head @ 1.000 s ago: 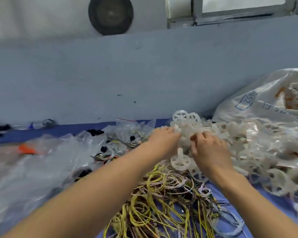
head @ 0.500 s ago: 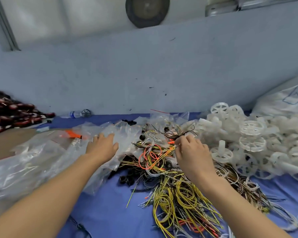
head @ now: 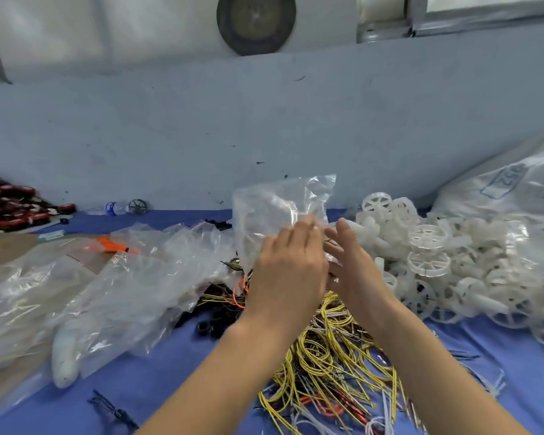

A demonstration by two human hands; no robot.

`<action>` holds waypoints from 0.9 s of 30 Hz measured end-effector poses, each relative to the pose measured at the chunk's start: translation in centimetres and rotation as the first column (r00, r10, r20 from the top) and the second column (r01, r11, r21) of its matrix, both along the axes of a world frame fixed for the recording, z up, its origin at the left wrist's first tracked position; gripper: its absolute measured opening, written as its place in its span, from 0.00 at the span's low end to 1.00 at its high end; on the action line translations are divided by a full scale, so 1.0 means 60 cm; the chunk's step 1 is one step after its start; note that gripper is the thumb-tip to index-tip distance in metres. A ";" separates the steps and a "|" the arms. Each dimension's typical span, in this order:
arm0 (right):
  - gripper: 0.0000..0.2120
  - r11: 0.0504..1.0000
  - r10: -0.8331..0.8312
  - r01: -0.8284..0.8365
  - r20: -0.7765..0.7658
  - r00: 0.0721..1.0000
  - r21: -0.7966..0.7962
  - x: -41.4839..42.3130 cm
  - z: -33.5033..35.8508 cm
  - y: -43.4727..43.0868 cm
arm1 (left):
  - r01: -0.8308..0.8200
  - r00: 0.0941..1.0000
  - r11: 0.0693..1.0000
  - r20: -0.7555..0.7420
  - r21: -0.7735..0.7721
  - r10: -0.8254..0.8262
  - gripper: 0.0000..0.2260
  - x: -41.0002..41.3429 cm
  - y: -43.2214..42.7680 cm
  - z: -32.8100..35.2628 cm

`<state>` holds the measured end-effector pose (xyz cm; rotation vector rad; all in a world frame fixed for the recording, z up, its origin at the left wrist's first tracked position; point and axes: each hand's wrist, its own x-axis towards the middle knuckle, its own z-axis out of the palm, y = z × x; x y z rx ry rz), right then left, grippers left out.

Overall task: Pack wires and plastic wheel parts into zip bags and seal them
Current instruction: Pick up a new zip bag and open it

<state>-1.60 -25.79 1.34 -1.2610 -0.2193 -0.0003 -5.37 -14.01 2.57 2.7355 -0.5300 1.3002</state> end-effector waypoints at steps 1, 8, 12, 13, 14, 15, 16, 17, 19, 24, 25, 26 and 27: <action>0.22 1.000 0.006 -0.007 0.032 0.999 0.011 -0.006 -0.005 -0.008 | -0.005 1.000 1.000 -0.028 0.014 0.006 0.19 -0.007 -0.032 -0.022; 0.15 0.976 -0.126 0.125 -0.005 0.992 0.178 -0.023 -0.069 -0.104 | 0.119 0.967 0.992 -0.230 0.044 -0.106 0.22 -0.017 -0.143 -0.095; 0.07 0.922 -0.236 0.269 -0.144 0.961 0.280 -0.016 -0.090 -0.156 | 0.357 0.905 0.900 -0.144 -0.250 -0.400 0.12 -0.024 -0.134 -0.112; 0.07 0.919 -0.232 0.266 -0.147 0.962 0.290 -0.013 -0.090 -0.168 | 0.336 0.909 0.858 -0.103 -0.389 -0.403 0.12 -0.022 -0.123 -0.112; 0.08 0.913 -0.223 0.261 -0.151 0.963 0.313 -0.011 -0.090 -0.179 | 0.288 0.922 0.808 -0.079 -0.514 -0.378 0.11 -0.019 -0.109 -0.110; 0.08 0.902 -0.210 0.256 -0.164 0.964 0.347 -0.010 -0.092 -0.187 | 0.222 0.934 0.739 -0.079 -0.636 -0.349 0.11 -0.012 -0.093 -0.106; 0.08 0.892 -0.192 0.251 -0.188 0.963 0.377 -0.010 -0.095 -0.192 | 0.148 0.936 0.634 -0.100 -0.759 -0.338 0.10 -0.004 -0.077 -0.101; 0.08 0.881 -0.171 0.245 -0.212 0.962 0.404 -0.010 -0.100 -0.194 | 0.063 0.920 0.488 -0.139 -0.870 -0.366 0.09 0.005 -0.061 -0.096; 0.08 0.867 -0.136 0.238 -0.250 0.959 0.439 -0.009 -0.111 -0.193 | -0.125 0.818 0.156 -0.191 -0.980 -0.542 0.08 0.021 -0.041 -0.091; 0.08 0.836 -0.114 0.236 -0.266 0.957 0.495 -0.009 -0.124 -0.196 | -0.332 0.568 -0.038 -0.167 -0.943 -0.806 0.12 0.039 -0.033 -0.118; 0.08 0.839 -0.117 0.242 -0.273 0.955 0.487 -0.009 -0.126 -0.196 | -0.346 0.545 -0.051 -0.157 -0.937 -0.824 0.13 0.042 -0.033 -0.121; 0.08 0.848 -0.123 0.249 -0.283 0.951 0.469 -0.009 -0.128 -0.197 | -0.358 0.535 -0.069 -0.144 -0.931 -0.832 0.13 0.045 -0.033 -0.122; 0.08 0.859 -0.136 0.260 -0.294 0.946 0.442 -0.008 -0.128 -0.197 | -0.364 0.542 -0.090 -0.132 -0.927 -0.830 0.13 0.048 -0.033 -0.123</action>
